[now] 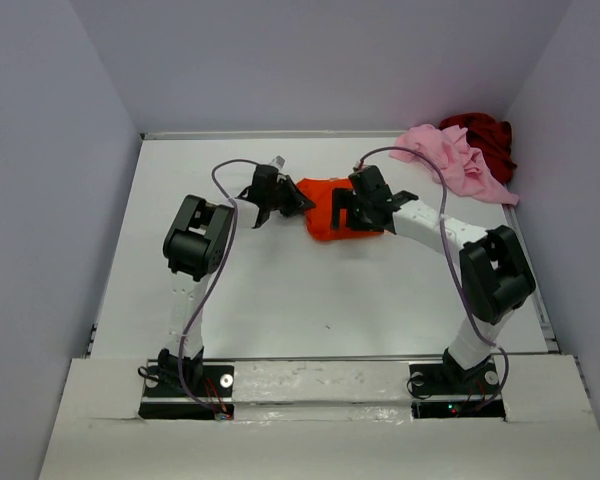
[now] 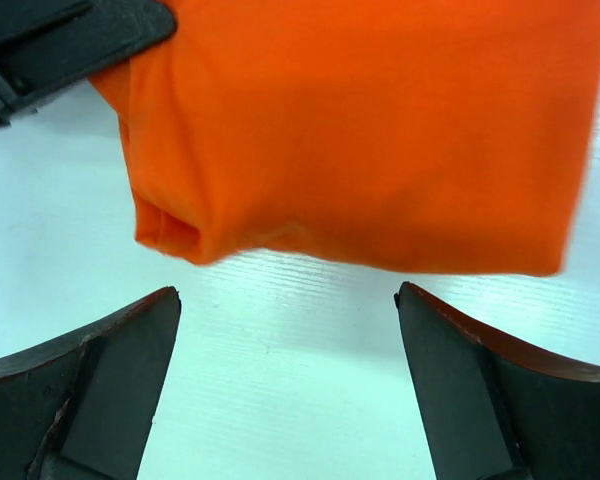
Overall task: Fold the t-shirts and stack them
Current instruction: Neatly place the folded tshirt to the corner
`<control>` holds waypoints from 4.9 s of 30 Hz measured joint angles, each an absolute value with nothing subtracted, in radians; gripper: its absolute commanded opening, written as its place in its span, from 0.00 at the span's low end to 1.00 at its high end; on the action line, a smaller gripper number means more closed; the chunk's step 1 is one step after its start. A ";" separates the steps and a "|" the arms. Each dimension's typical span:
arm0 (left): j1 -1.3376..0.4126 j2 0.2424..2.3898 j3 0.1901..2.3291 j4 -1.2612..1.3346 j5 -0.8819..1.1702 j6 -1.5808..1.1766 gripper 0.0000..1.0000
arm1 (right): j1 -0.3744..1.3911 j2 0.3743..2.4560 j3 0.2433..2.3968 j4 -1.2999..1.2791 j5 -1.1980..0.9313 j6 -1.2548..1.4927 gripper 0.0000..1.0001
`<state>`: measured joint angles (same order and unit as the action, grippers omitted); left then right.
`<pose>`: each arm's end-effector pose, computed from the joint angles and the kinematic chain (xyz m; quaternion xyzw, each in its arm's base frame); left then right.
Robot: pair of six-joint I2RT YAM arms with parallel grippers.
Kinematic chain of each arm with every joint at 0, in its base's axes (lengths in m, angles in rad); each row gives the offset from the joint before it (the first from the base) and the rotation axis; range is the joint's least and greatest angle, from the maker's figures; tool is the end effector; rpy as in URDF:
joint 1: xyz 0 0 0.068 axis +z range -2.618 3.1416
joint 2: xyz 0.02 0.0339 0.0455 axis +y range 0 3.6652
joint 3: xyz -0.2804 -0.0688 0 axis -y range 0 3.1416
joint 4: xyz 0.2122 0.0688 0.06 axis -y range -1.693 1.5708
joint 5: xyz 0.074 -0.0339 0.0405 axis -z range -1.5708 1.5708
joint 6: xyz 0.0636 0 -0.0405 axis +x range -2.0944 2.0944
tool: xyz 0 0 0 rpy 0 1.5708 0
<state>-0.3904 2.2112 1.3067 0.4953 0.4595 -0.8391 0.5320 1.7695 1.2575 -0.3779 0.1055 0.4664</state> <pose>0.4387 -0.2111 0.1565 -0.0593 0.8215 -0.4637 0.3266 0.3275 0.1850 0.2301 -0.0133 0.9414 0.1160 0.3165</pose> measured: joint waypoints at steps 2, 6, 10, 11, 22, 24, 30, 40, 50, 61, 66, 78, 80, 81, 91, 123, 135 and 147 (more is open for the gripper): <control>-0.370 2.211 1.354 0.414 0.454 -0.793 0.00 | 0.532 1.745 1.253 -0.377 0.106 0.466 0.94; -0.302 2.211 1.459 0.259 0.441 -0.711 0.00 | 0.532 1.707 1.228 -0.367 0.104 0.467 0.93; -0.227 2.218 1.575 0.120 0.407 -0.633 0.00 | 0.532 1.678 1.185 -0.354 0.085 0.469 0.93; -0.210 2.225 1.612 0.087 0.401 -0.614 0.00 | 0.532 1.673 1.172 -0.348 0.078 0.470 0.93; -0.076 2.426 2.013 -0.154 0.336 -0.413 0.00 | 0.556 1.629 0.999 -0.252 -0.035 0.495 0.92; -0.057 2.475 2.065 -0.194 0.327 -0.380 0.00 | 0.571 1.628 0.975 -0.231 -0.059 0.495 0.91; -0.017 2.511 2.143 -0.259 0.307 -0.314 0.00 | 0.599 1.617 0.946 -0.202 -0.099 0.497 0.91; 0.104 2.526 2.217 -0.301 0.196 -0.245 0.00 | 0.640 1.610 0.934 -0.170 -0.135 0.498 0.90; 0.224 2.570 2.335 -0.320 0.139 -0.220 0.00 | 0.655 1.596 0.898 -0.155 -0.156 0.499 0.90; 0.276 2.655 2.434 -0.345 0.132 -0.199 0.00 | 0.676 1.591 0.883 -0.149 -0.186 0.504 0.89; 0.299 2.656 2.464 -0.366 0.130 -0.199 0.00 | 0.683 1.591 0.883 -0.149 -0.196 0.506 0.89; 0.363 2.656 2.481 -0.362 0.206 -0.210 0.99 | 0.698 1.596 0.883 -0.149 -0.205 0.506 0.89; 0.359 2.656 2.482 -0.355 0.234 -0.226 0.99 | 0.701 1.601 0.883 -0.149 -0.207 0.506 0.89; 0.355 2.656 2.482 -0.354 0.242 -0.233 0.99 | 0.702 1.602 0.883 -0.148 -0.207 0.506 0.89; 0.336 2.655 2.476 -0.337 0.251 -0.266 0.99 | 0.713 1.602 0.883 -0.148 -0.207 0.509 0.89; 0.189 2.380 2.323 -0.230 0.083 -0.284 0.99 | 0.743 1.639 0.889 -0.141 -0.221 0.509 0.89; 0.084 2.481 2.137 -0.183 0.180 -0.407 0.99 | 0.748 1.664 0.909 -0.134 -0.221 0.510 0.88; 0.087 2.391 1.932 -0.075 0.123 -0.417 0.99 | 0.748 1.673 0.908 -0.109 -0.226 0.514 0.88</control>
